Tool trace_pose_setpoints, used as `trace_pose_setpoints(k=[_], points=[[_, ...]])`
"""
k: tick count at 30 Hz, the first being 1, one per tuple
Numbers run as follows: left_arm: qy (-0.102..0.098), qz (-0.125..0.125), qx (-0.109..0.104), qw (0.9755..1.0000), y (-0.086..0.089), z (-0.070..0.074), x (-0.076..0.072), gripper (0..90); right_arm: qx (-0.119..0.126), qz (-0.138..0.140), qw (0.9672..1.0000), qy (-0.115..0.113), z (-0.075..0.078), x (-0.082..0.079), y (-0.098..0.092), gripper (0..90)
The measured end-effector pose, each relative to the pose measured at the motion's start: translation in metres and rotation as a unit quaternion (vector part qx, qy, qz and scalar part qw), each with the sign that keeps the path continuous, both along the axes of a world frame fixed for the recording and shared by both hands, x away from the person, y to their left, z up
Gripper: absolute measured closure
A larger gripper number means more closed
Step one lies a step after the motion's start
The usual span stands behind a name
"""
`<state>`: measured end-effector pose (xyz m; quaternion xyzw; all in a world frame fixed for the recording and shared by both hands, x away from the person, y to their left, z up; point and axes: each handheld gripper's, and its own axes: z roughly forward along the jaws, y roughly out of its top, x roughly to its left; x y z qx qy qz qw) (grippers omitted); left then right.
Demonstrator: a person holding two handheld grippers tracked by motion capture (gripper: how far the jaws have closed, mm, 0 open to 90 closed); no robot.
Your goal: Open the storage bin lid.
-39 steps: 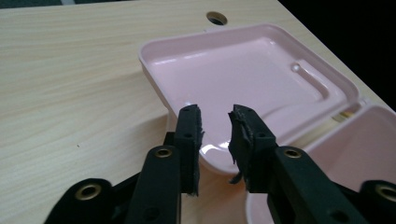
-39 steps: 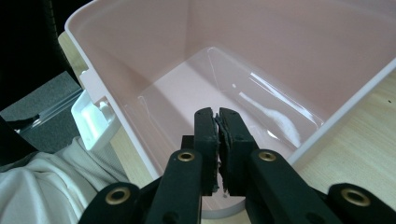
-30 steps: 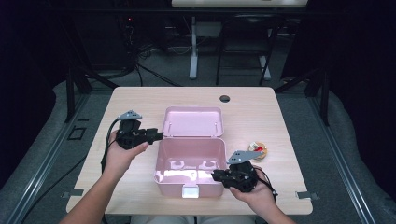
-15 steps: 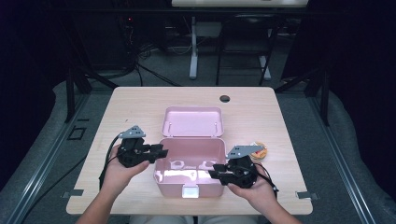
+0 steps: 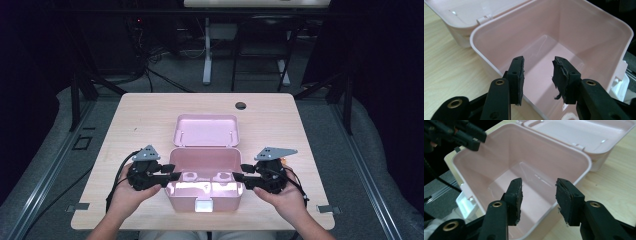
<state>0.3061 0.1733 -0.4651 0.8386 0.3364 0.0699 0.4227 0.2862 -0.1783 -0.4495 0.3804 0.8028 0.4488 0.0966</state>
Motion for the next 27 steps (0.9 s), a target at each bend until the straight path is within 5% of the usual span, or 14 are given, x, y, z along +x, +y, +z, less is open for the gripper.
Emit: trace_pose_setpoints(k=[6,27], points=[[0.002,-0.006,-0.013,0.9999,0.0,0.001,-0.003,54.3,-0.012,-0.006,0.9999,-0.002,0.001,0.01,-0.008,50.5],[-0.003,-0.035,0.023,0.9991,-0.01,-0.008,-0.017,55.4,-0.077,-0.052,0.995,0.037,-0.002,0.042,-0.024,35.6]])
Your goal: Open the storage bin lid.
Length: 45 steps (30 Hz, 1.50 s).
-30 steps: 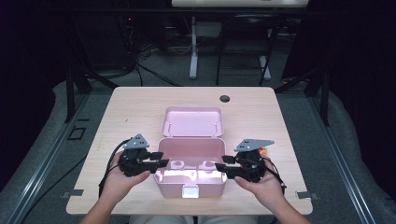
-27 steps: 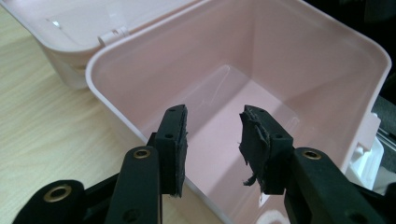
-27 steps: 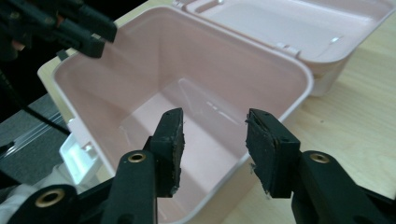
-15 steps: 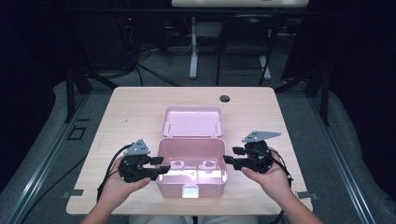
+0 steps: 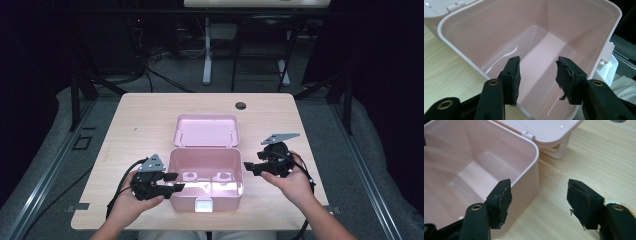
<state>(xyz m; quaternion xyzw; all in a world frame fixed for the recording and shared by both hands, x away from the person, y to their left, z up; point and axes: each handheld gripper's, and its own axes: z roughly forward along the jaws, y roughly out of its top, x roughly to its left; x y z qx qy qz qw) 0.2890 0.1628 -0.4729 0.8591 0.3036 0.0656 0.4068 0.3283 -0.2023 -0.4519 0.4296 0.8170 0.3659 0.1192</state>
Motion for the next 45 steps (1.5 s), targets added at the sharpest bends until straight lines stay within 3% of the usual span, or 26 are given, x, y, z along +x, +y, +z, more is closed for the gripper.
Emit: trace_pose_setpoints(k=[6,11,16,21,24,38,45], points=[[0.009,-0.009,0.006,0.9999,-0.003,-0.005,-0.001,64.1,-0.005,-0.006,1.0,0.001,-0.002,0.003,-0.003,34.3],[0.004,-0.004,0.018,0.9998,-0.004,-0.008,-0.001,73.8,-0.009,-0.011,0.9999,0.003,-0.004,0.007,-0.006,34.0],[0.01,-0.012,0.018,0.9997,-0.006,-0.009,-0.001,81.0,-0.03,0.0,0.9995,-0.004,-0.008,0.011,-0.008,37.3],[0.016,-0.027,0.033,0.999,-0.013,-0.015,-0.002,85.3,-0.029,-0.009,0.9995,0.003,-0.01,0.017,-0.009,35.1],[0.009,-0.026,0.037,0.9989,-0.015,-0.018,-0.002,88.7,-0.029,-0.018,0.9994,0.011,-0.011,0.02,-0.01,33.5],[0.004,-0.03,0.043,0.9986,-0.017,-0.02,-0.002,89.9,-0.025,-0.039,0.9986,0.026,-0.016,0.032,-0.016,30.4],[0.003,-0.031,0.045,0.9985,-0.017,-0.02,-0.002,89.8,-0.035,-0.048,0.9976,0.034,-0.019,0.041,-0.019,29.1]])
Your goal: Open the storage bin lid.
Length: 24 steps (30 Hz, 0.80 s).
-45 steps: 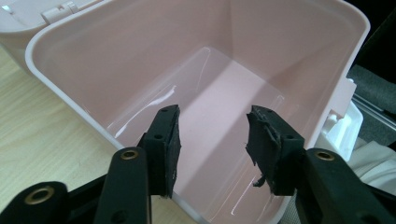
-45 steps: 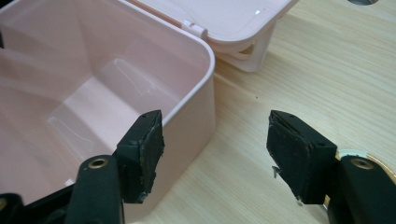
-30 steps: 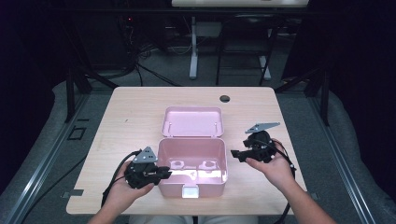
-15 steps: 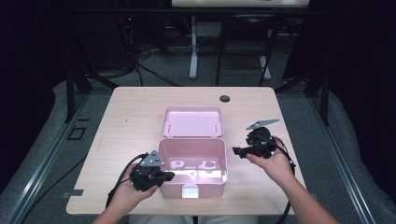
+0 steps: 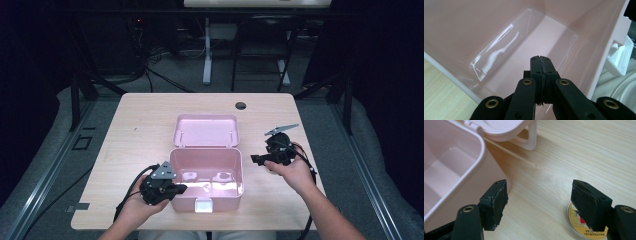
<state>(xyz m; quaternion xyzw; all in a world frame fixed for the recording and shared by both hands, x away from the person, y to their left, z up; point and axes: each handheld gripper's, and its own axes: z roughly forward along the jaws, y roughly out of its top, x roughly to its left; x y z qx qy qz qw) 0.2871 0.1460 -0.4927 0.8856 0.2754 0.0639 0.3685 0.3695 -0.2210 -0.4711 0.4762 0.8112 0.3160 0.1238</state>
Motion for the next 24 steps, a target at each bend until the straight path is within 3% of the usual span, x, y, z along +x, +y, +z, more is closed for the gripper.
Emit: trace_pose_setpoints(k=[11,14,24], points=[[-0.001,0.0,0.001,1.0,0.0,0.0,0.0,89.8,-0.014,-0.008,0.9997,0.017,-0.008,0.015,-0.005,30.7],[0.0,0.0,0.0,1.0,0.0,0.0,0.0,89.9,-0.019,-0.019,0.999,0.036,-0.01,0.021,-0.007,29.5],[0.003,0.001,0.0,1.0,0.0,0.0,0.0,89.6,-0.046,-0.036,0.9958,0.07,-0.019,0.035,-0.01,26.3]])
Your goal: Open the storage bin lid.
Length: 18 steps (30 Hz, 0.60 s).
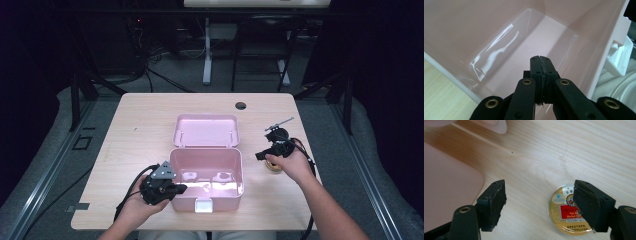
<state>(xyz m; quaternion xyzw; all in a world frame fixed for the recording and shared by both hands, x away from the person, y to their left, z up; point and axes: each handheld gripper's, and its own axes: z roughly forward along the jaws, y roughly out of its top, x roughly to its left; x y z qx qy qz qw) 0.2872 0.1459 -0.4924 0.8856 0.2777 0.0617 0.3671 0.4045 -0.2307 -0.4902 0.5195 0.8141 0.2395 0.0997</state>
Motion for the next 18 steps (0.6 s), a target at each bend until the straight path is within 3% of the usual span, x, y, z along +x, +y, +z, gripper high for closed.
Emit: trace_pose_setpoints(k=[7,18], points=[[0.005,-0.003,-0.004,1.0,0.001,0.0,0.001,89.2,-0.025,-0.014,0.9992,0.028,-0.009,0.008,-0.002,24.8],[0.006,-0.002,-0.004,1.0,0.001,0.0,0.001,89.2,-0.051,-0.042,0.9953,0.071,-0.026,0.022,-0.016,18.5]])
